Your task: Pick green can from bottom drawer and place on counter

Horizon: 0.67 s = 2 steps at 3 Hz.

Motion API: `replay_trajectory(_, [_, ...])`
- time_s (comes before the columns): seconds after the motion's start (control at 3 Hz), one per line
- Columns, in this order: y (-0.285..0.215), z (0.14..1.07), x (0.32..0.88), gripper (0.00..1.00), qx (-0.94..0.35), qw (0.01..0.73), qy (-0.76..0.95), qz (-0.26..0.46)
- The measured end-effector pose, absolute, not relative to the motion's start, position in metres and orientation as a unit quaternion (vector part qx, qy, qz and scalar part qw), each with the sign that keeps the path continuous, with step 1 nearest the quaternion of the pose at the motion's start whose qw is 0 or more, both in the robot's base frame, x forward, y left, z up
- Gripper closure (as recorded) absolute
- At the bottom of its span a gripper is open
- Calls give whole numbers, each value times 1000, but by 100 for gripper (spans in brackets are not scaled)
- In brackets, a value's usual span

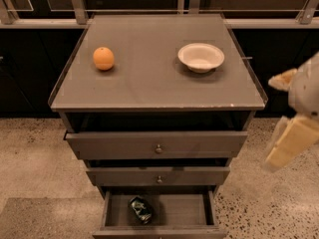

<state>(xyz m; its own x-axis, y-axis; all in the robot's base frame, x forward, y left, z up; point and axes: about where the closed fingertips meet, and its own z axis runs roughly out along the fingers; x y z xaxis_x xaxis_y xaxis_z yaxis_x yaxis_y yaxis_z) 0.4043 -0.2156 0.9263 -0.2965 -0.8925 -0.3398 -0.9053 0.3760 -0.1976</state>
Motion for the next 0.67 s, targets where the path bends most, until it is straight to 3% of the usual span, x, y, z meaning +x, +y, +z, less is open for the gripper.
replay_trajectory(0.33, [-196,858,389,0,-510,225,826,80])
replay_trajectory(0.67, [-193,828,385,0,-497,226,834,82])
